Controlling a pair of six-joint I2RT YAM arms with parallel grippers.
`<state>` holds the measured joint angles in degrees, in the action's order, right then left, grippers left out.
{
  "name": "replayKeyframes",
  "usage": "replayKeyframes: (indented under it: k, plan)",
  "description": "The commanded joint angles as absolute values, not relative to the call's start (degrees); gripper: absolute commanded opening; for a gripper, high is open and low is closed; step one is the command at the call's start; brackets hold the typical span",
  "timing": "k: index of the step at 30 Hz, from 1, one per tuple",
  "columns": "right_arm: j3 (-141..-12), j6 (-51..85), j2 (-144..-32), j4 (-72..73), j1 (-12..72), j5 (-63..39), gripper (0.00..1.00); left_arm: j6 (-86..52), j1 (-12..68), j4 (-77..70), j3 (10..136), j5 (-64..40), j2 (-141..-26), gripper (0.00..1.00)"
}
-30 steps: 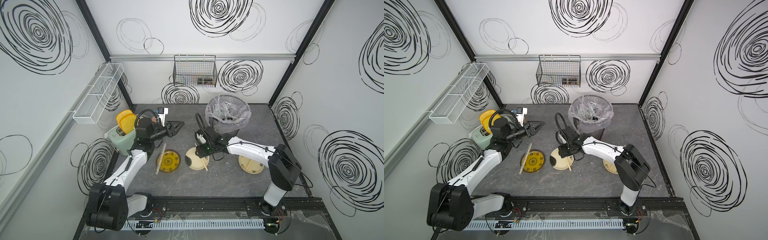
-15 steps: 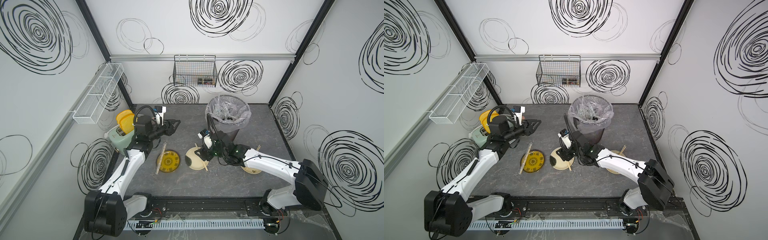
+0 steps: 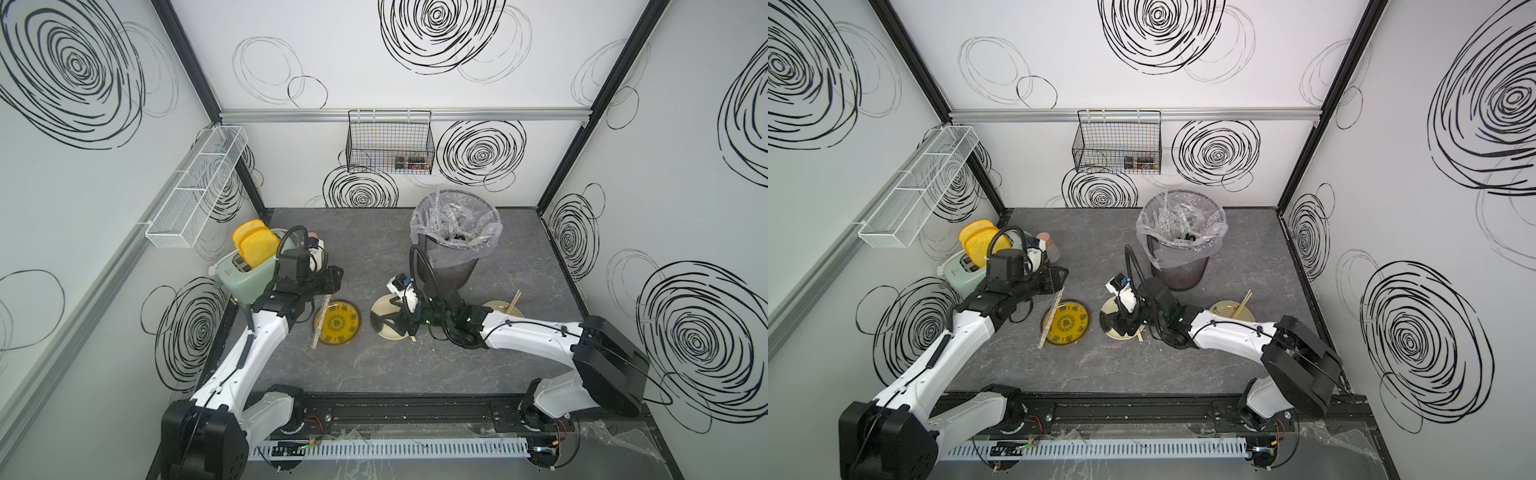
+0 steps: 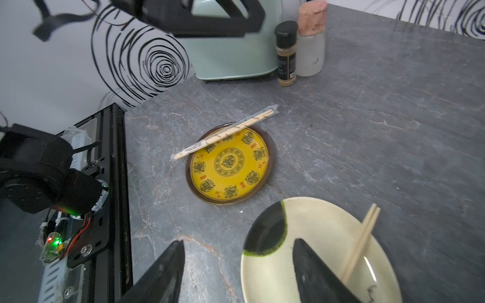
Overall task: Remove the packaging of disposable chopsticks
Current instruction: Pick up the disposable chopsticks from the plate.
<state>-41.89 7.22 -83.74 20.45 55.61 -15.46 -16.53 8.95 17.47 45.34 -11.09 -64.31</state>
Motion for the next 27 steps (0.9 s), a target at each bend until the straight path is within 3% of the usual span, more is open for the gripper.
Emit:
replayKeyframes:
  k: [1,9,27]
  plan:
    - [-38.99,6.56,-83.96,28.19,57.56,-16.98,0.68,-17.05,12.89,21.73,45.17,-3.13,-67.91,0.51]
    - [-35.68,6.45,-83.05,31.73,60.27,-15.03,0.71,-20.88,16.03,22.96,40.99,7.38,-70.48,0.55]
    - [-37.97,6.86,-88.1,30.32,60.73,-14.47,0.69,-22.77,12.12,20.78,38.09,7.78,-76.62,0.5]
